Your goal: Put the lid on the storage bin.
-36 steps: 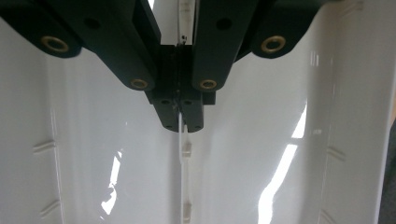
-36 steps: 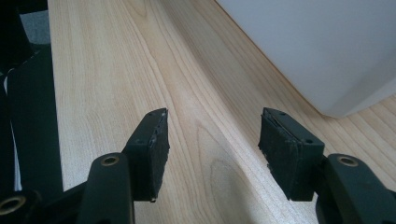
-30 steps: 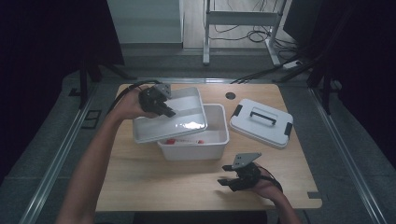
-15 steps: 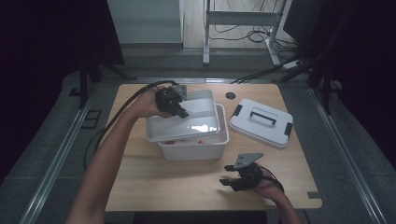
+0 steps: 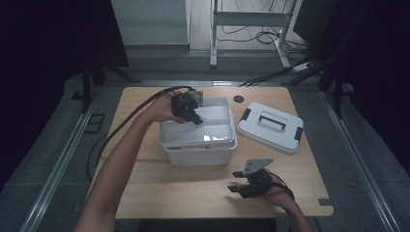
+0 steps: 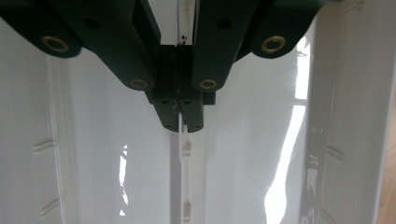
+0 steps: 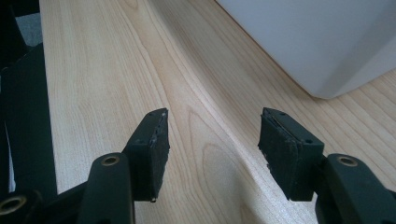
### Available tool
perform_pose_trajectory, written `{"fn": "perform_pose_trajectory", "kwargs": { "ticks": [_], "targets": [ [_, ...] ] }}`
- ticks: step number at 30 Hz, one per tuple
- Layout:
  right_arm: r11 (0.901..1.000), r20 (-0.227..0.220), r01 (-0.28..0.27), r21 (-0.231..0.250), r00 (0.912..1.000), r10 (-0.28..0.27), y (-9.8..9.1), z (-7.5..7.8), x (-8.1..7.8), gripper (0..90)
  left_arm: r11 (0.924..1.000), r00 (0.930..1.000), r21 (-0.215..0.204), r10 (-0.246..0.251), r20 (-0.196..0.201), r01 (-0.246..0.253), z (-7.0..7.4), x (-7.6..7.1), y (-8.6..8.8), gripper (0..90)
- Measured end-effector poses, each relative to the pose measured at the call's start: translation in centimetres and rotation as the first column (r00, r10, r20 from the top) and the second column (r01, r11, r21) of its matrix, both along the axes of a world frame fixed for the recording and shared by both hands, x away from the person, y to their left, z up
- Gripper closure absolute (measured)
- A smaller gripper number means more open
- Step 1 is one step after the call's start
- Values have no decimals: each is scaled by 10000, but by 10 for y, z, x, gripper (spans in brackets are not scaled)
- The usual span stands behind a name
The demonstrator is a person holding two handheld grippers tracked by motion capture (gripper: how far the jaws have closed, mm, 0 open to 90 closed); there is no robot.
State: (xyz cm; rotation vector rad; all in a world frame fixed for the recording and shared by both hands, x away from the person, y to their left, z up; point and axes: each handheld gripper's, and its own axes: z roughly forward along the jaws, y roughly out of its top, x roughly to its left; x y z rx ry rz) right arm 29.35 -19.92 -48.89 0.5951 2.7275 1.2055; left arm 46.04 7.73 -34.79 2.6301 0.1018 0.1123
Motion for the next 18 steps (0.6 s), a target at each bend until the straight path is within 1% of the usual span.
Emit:
{"fn": "perform_pose_trajectory", "kwargs": {
  "ticks": [6,8,11,13,18],
  "targets": [
    [10000,8,-5,-14,10000,5,-1,-1,0,419,9999,10000,111,-29,-67,29,-5,1,-4,896],
    [10000,9,-4,-32,10000,4,-1,-1,0,420,9996,9999,226,-139,-51,140,-6,2,-5,896],
    [10000,3,-8,-34,10000,8,-1,-1,0,419,9996,9999,227,-135,-101,137,-9,2,-8,896],
    [10000,-6,-6,-37,10000,6,-1,-1,0,419,9991,9997,346,-237,-95,240,-10,3,-9,896],
    [10000,-38,25,-46,10000,-25,-2,-2,0,420,9993,9997,264,-245,-92,247,-12,4,-11,896]
  ]
}}
